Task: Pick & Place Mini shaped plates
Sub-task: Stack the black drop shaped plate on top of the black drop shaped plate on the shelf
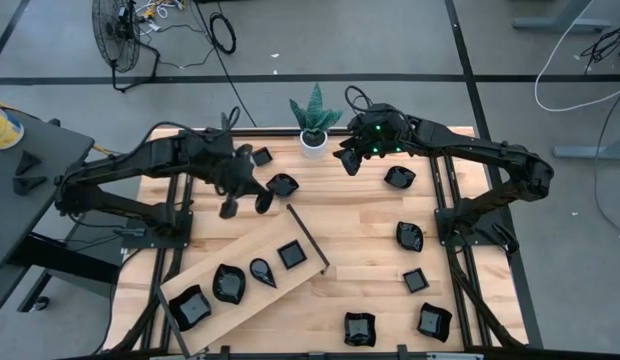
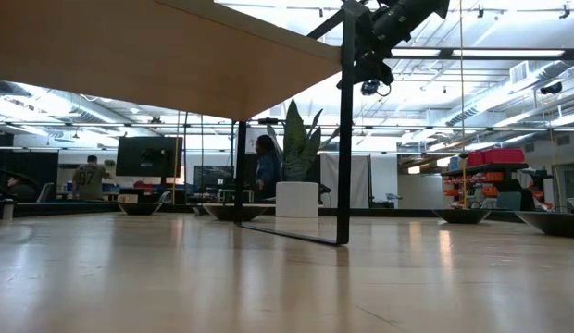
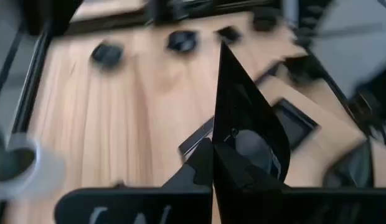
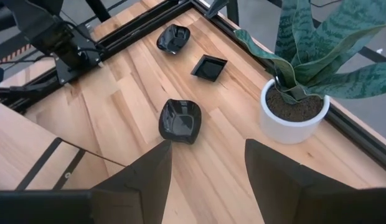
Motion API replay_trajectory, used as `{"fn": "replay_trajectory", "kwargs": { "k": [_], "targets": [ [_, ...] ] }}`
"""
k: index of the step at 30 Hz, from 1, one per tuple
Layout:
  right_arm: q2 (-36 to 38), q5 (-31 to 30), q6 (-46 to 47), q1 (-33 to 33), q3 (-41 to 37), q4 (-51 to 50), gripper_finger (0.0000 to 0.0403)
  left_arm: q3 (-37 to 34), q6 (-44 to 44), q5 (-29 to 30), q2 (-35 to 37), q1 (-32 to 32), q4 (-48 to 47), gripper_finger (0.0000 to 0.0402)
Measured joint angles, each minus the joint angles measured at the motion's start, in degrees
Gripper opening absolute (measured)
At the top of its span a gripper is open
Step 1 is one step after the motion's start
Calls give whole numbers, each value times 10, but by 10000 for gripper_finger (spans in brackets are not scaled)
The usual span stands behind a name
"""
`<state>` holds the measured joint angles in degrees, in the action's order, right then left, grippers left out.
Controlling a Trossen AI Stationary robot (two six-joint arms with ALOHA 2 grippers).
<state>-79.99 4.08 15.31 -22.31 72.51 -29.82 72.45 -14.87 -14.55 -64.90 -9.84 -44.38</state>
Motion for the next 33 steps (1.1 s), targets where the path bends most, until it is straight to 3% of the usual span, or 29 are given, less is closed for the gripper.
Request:
{"fn": "replay_trajectory", "kwargs": {
  "k": [4, 13, 21, 33],
  "targets": [
    [0, 1, -13, 0, 0, -6, 204, 4, -114, -35, 0, 20, -2, 0],
    [0, 56, -13, -2, 0, -40, 204, 4, -249, -65, 0, 92, 8, 0],
    [0, 54, -9, -2, 0, -40, 204, 3, -238, -69, -9, 166, 10, 0],
    [0, 54, -8, -2, 0, -31, 204, 3, -217, -61, -113, 239, 36, 0]
  ]
}}
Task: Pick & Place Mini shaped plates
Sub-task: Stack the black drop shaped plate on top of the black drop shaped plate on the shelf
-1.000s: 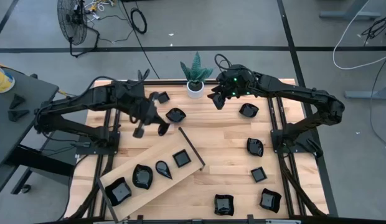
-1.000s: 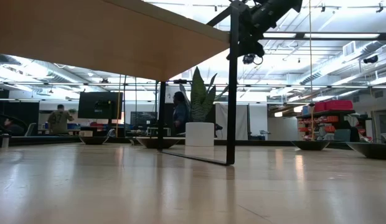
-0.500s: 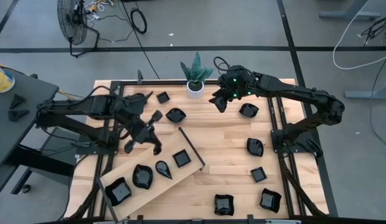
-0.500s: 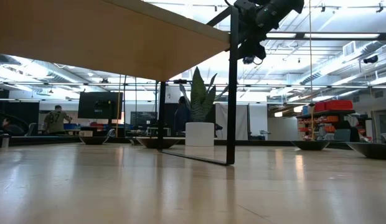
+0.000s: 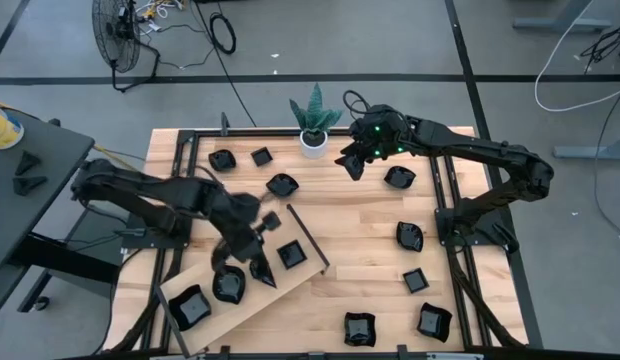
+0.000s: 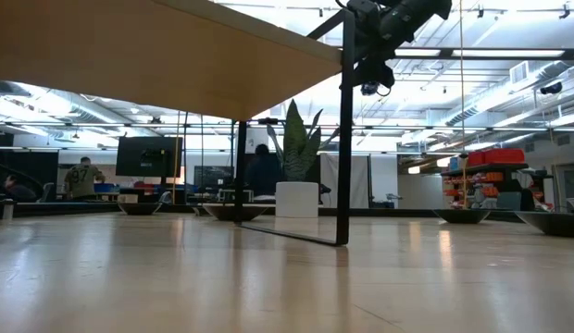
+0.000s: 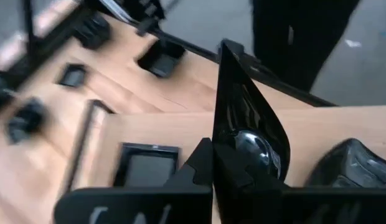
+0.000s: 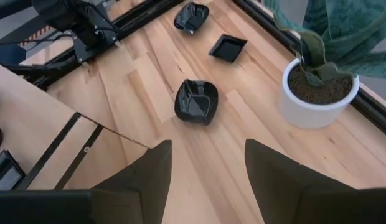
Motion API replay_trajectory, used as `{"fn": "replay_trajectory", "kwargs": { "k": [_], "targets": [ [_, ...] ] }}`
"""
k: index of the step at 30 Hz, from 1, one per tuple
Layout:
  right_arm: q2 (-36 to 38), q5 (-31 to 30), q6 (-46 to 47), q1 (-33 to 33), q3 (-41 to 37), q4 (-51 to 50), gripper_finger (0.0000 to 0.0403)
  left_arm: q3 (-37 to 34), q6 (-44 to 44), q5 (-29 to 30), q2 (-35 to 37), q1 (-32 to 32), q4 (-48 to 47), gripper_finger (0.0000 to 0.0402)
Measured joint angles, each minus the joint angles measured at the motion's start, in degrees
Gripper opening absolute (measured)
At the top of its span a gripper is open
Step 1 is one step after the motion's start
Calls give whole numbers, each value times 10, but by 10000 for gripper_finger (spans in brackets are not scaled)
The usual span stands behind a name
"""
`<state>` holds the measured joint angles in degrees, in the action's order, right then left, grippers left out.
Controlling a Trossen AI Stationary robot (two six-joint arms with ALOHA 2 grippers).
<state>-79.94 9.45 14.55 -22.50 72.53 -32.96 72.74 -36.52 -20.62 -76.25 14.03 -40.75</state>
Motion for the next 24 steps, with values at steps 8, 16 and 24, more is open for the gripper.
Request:
{"fn": "replay_trajectory", "kwargs": {
  "k": [8, 16, 24],
  "targets": [
    [0, 0, 0, 0, 0, 8, 204, 0, 28, 30, -55, 27, -2, 3],
    [0, 0, 0, 0, 0, 9, 204, 0, 29, 45, -56, 25, -19, 1],
    [0, 0, 0, 0, 0, 10, 204, 0, -34, 45, -58, 25, -59, 1]
  ]
}}
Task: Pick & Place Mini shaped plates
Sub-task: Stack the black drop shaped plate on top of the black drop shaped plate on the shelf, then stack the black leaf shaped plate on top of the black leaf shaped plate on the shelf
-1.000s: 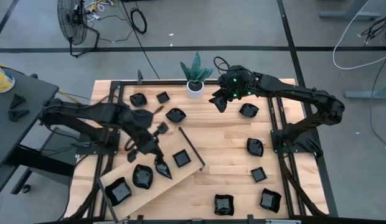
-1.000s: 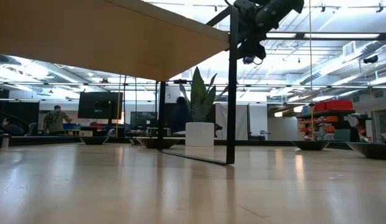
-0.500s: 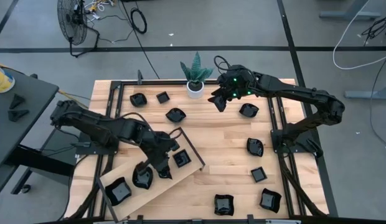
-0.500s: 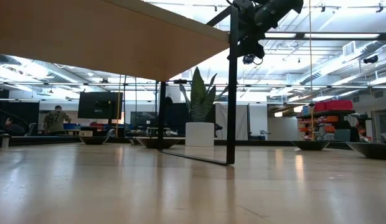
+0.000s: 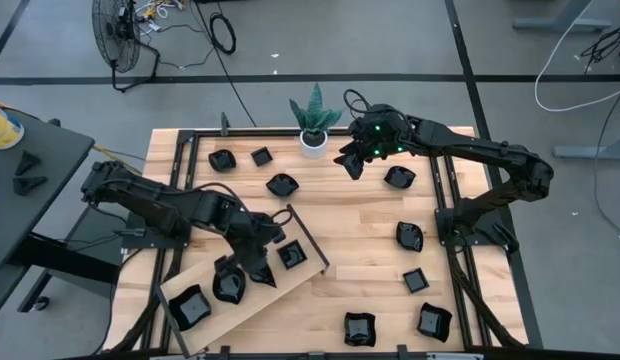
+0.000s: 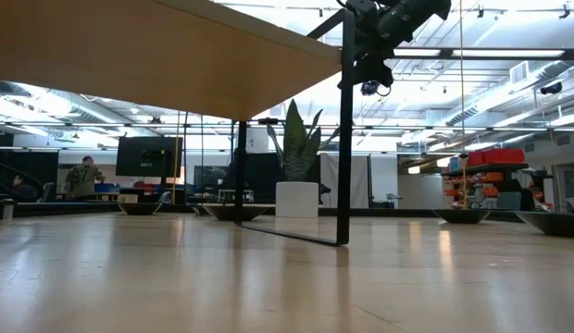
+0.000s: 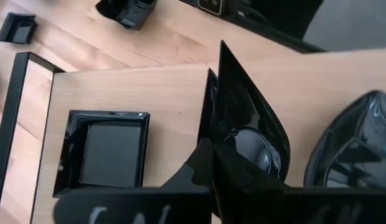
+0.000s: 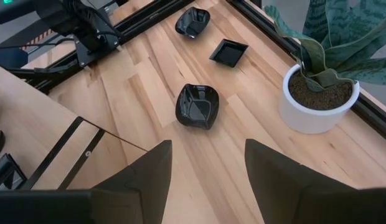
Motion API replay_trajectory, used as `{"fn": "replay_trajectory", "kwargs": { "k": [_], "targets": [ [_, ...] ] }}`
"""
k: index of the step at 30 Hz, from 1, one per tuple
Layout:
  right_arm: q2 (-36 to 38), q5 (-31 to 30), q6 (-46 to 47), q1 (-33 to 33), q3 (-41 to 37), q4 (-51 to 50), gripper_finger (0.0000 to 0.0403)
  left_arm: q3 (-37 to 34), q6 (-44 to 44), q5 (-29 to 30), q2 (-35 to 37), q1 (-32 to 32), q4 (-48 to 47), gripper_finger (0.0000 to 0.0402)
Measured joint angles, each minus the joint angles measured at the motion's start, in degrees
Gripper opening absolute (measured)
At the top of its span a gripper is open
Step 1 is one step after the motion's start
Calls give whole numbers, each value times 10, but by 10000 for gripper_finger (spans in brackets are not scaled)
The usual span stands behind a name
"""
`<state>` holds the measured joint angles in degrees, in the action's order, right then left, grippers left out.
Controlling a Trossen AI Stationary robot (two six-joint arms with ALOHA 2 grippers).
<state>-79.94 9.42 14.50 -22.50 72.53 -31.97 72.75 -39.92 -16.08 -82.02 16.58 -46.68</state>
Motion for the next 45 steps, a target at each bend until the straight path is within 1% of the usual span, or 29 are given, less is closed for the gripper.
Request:
{"fn": "replay_trajectory", "kwargs": {
  "k": [3, 8, 18, 27, 33, 39, 45],
  "targets": [
    [0, 0, 0, 0, 0, 0, 204, 0, -26, 0, 0, -3, -9, 2],
    [0, 0, 0, 0, 0, 0, 204, 0, -32, 26, 0, -4, -3, 8],
    [0, 0, 11, 0, 0, 0, 204, 0, -30, 28, 0, -4, -3, 8],
    [0, 0, 9, 0, 0, 1, 203, 0, -28, 30, 0, -4, -2, 47],
    [0, 0, 0, 0, 0, 1, 204, 2, -28, 30, 0, -4, -3, 62],
    [0, 0, 0, 0, 0, 2, 204, 55, -15, 41, 0, -12, -13, 66],
    [0, 0, 0, 0, 0, 3, 204, 112, 19, 55, 0, -74, -47, 67]
  ]
}}
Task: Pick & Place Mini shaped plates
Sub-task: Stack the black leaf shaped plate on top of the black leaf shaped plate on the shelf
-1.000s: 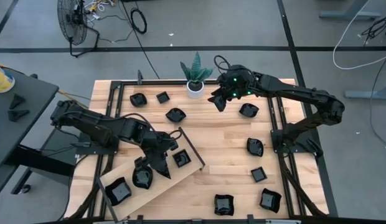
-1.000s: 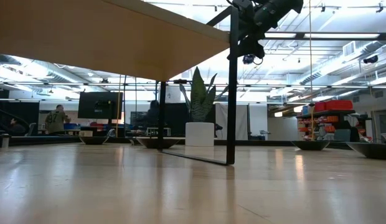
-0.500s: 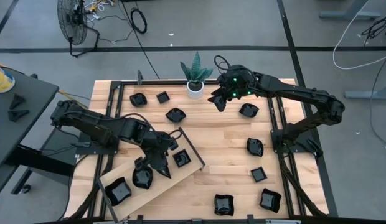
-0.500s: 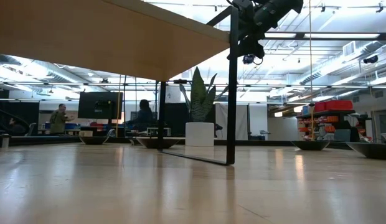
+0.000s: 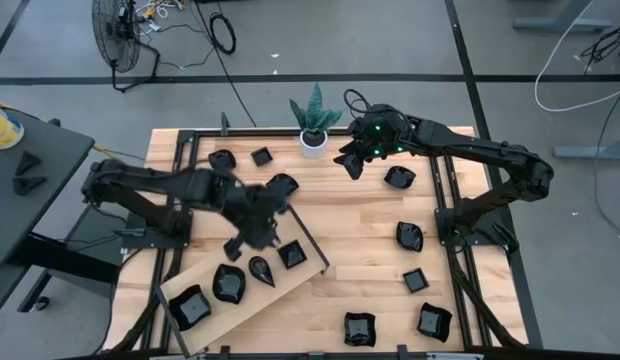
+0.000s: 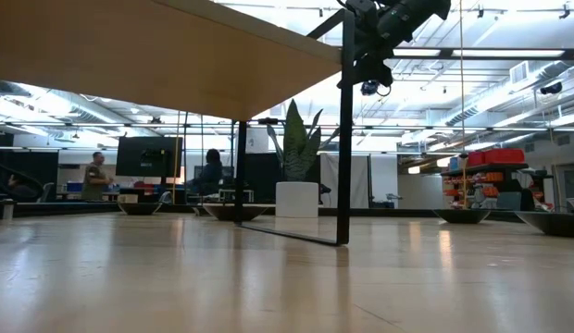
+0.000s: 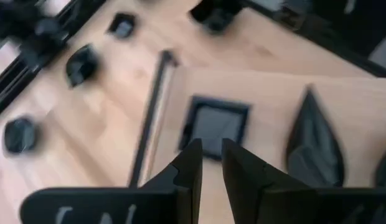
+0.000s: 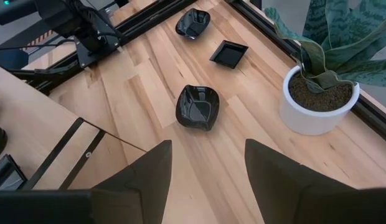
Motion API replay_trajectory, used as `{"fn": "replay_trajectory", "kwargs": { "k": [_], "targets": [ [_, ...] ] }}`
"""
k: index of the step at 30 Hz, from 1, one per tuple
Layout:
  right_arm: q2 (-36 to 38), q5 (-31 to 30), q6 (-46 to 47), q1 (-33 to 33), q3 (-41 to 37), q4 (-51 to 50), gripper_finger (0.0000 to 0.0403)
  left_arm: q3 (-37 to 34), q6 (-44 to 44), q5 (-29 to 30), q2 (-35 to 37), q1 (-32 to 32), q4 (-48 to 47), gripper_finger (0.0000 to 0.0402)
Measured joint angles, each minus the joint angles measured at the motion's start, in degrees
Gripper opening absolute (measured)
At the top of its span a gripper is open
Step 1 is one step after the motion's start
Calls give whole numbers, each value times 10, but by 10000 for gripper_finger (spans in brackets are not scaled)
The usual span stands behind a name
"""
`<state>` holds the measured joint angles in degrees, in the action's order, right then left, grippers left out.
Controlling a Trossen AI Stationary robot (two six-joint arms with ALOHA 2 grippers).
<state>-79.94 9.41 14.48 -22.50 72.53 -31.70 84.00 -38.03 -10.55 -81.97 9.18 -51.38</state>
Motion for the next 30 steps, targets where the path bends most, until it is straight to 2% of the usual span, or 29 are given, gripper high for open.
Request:
{"fn": "replay_trajectory", "kwargs": {
  "k": [13, 16, 22, 30],
  "targets": [
    [0, 0, 0, 0, 0, 0, 204, 5, 112, 15, 0, -205, -31, 68],
    [0, 0, 0, 0, 0, 0, 204, 5, 158, 15, 0, -248, -39, 79],
    [0, -14, 0, 0, 0, 0, 204, -19, 308, 54, -2, -314, -38, 144],
    [0, -40, 17, 0, 0, 0, 204, -62, 318, 64, -3, -366, -31, 234]
  ]
}}
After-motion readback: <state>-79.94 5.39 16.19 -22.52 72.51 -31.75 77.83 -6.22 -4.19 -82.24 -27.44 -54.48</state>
